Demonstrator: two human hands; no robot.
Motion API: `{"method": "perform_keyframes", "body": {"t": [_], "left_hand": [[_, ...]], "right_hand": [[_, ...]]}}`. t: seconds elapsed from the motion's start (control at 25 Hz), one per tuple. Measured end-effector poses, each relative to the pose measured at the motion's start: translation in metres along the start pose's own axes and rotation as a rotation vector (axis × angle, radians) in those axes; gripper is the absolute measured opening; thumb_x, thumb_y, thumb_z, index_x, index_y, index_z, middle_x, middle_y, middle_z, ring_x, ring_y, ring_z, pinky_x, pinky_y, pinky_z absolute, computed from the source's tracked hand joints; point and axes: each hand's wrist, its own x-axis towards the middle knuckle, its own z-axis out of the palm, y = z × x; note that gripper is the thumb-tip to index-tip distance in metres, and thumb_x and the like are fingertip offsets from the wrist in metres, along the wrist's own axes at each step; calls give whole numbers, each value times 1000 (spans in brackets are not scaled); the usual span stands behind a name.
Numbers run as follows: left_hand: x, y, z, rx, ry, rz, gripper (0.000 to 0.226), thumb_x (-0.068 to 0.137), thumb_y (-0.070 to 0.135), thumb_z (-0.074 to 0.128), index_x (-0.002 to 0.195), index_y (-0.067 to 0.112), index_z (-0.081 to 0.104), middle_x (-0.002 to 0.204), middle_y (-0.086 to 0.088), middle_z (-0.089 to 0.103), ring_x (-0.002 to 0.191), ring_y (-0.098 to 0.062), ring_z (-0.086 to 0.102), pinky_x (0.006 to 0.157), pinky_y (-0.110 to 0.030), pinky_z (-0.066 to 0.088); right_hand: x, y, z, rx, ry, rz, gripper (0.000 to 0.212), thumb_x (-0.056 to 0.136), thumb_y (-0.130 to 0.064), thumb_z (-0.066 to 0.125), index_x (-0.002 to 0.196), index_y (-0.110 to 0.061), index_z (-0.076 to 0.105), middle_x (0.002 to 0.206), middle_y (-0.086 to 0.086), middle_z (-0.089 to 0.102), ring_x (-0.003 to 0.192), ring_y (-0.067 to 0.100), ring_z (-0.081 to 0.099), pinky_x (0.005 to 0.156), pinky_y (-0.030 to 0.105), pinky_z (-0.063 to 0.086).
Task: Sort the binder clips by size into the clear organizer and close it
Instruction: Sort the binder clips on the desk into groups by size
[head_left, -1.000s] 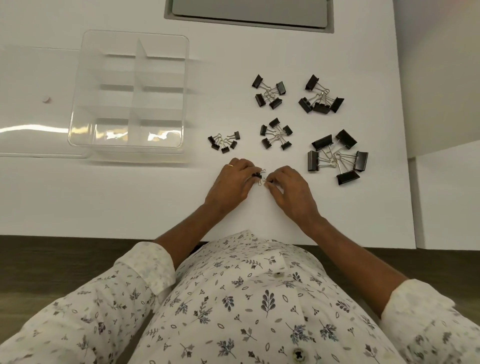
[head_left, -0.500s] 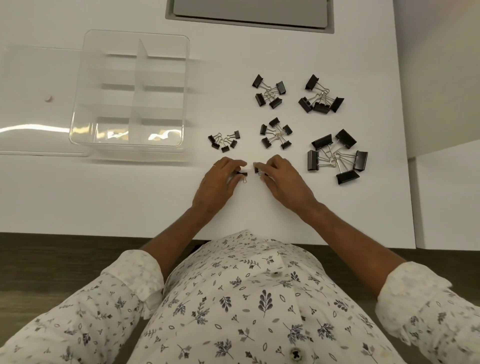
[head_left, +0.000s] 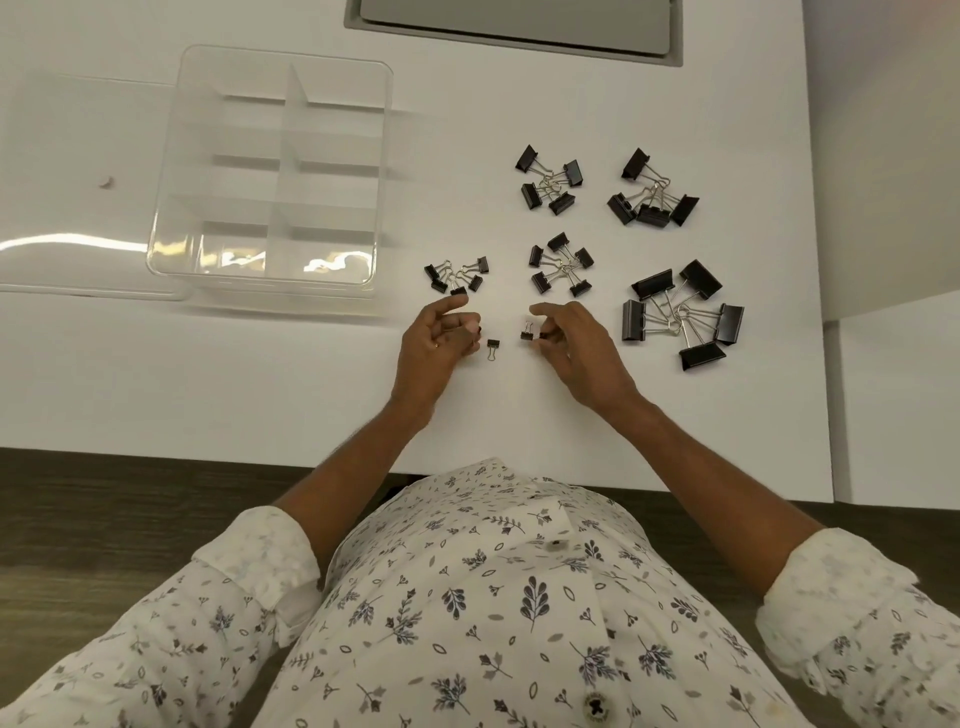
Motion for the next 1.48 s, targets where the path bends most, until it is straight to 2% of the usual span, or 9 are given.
{"method": "perform_keyframes", "body": {"t": [0.12,0.28,0.52,0.72,0.88,1.0,1.16,1.28,1.48], "left_hand": [[-2,12,-3,-487,-27,-277,33,100,3,58,133,3,59,103,-9,70,89,-16,70,83,-23,59],[-5,17,-2,-637,-56,-385,34,105,19,53,130,-2,61,111,-16,71,102,-25,71,91,-30,61],[-3,15,-1,-382,-63,-350,32,106,20,51,125,-1,65,122,-19,71,110,-28,70,100,-36,57],[0,10,-2,297,-84,-100,24,96,22,68,119,17,73,103,-1,75,93,-8,68,93,-28,57],[1,-1,5,679,-116,157,31,86,29,81,114,17,74,93,2,69,79,-4,60,75,-9,47],[5,-9,8,873,-141,272,32,83,31,83,110,18,76,89,0,63,84,-11,57,78,-21,46],[8,-10,7,859,-96,242,27,79,31,86,99,17,75,87,2,60,79,-6,54,73,-13,40],[8,-10,4,825,-101,241,25,79,31,86,94,17,72,90,7,62,77,4,54,70,-5,38],[1,2,7,400,-21,-15,21,91,32,76,102,15,68,93,6,70,80,1,60,76,-12,49]], "right_hand": [[-3,-2,-2,153,48,94,31,92,-6,70,122,-9,66,107,7,60,95,12,61,85,14,50],[-5,-4,-3,199,41,168,28,91,-6,70,119,-11,69,114,4,67,99,11,64,89,16,52],[-5,-15,-3,183,92,281,14,94,-18,70,106,-13,74,102,-2,73,92,13,66,87,24,54],[-12,-20,6,128,-4,277,23,81,-24,84,98,-15,72,93,-2,67,80,12,62,75,21,52],[-9,-24,9,-28,-32,213,17,91,-25,74,104,-16,70,99,0,62,83,10,58,78,24,47],[-8,-27,8,-85,-44,206,14,96,-23,67,108,-15,67,102,0,58,87,13,58,80,26,47],[-8,-29,11,-88,-53,235,24,97,-16,65,120,-10,62,114,7,60,100,19,61,88,34,51],[-10,-28,15,-161,-40,170,18,96,-12,65,114,-10,64,110,7,58,95,24,61,83,35,51],[-12,-27,16,-116,-31,132,7,95,-8,65,100,-12,65,100,0,52,80,13,54,71,19,44]]}}
